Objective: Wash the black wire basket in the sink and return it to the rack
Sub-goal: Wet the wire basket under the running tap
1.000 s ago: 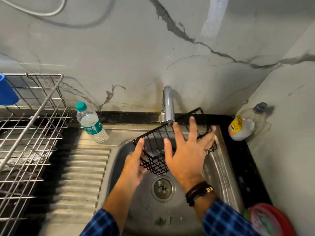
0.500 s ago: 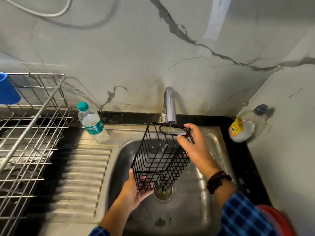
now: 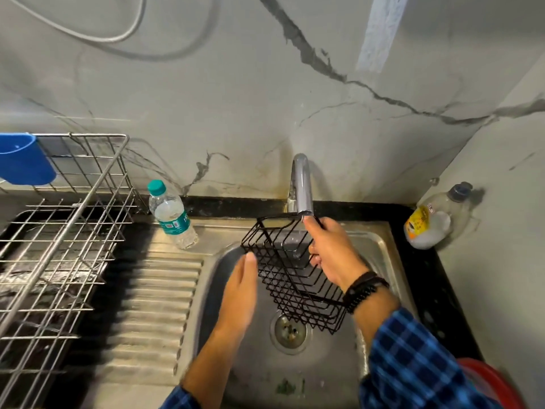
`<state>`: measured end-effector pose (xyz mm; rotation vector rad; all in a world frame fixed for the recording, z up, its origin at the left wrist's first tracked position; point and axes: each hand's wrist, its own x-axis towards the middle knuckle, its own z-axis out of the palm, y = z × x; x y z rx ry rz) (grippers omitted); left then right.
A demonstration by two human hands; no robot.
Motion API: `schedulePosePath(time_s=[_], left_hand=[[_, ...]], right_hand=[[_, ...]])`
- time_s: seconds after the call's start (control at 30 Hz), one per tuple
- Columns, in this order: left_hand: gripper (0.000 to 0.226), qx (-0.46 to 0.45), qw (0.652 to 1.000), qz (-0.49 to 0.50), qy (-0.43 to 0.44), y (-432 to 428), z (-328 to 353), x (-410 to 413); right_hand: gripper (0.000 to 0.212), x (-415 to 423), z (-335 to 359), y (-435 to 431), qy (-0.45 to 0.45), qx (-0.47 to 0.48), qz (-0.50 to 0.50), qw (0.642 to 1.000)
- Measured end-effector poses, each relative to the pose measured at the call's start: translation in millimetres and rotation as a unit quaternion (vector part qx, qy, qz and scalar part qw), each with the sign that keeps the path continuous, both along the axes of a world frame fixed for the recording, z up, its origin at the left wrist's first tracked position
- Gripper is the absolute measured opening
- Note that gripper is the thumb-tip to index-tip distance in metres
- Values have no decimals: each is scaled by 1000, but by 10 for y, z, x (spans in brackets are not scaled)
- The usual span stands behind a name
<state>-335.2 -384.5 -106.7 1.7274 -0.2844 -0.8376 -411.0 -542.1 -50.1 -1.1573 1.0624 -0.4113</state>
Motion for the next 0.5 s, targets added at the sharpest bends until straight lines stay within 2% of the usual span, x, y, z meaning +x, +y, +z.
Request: schedulePosePath(time_s=[0.03, 0.07, 0.1, 0.13, 0.2, 0.27, 0.37, 0.4, 0.43, 0.47, 0.5], left_hand=[[72, 13, 990, -7, -140, -17, 77, 17], [72, 33, 957, -27, -288, -46, 114, 45], [70, 51, 912, -55, -404, -96, 168, 70], [65, 51, 879, -82, -467, -167, 232, 94], [55, 64, 863, -103, -491, -350, 334, 152], [60, 125, 849, -97, -505, -509, 419, 243], [56, 127, 905, -128, -385, -619, 348, 345], [55, 138, 910, -135, -366, -617, 280, 349], [56, 152, 913, -137, -354, -609, 222, 349], [58, 159, 918, -133, -339, -604, 180, 334], [59, 154, 925, -130, -322, -602, 138, 307]], right_hand=[[23, 42, 23, -23, 3, 12, 2, 1000], [20, 90, 45, -39, 0, 28, -2, 1000], [19, 135, 88, -39, -4, 42, -4, 999], [18, 181, 117, -42, -5, 47, 1, 999], [18, 239, 156, -42, -6, 43, 14, 999], [15, 253, 179, -24, -39, 62, 36, 997], [15, 217, 187, 6, -77, 89, 67, 991], [15, 209, 175, 21, -67, 74, 83, 992], [16, 200, 186, 44, -44, 38, 113, 992], [19, 200, 174, 53, 6, -30, 158, 987], [27, 203, 145, 47, 76, -130, 207, 967]])
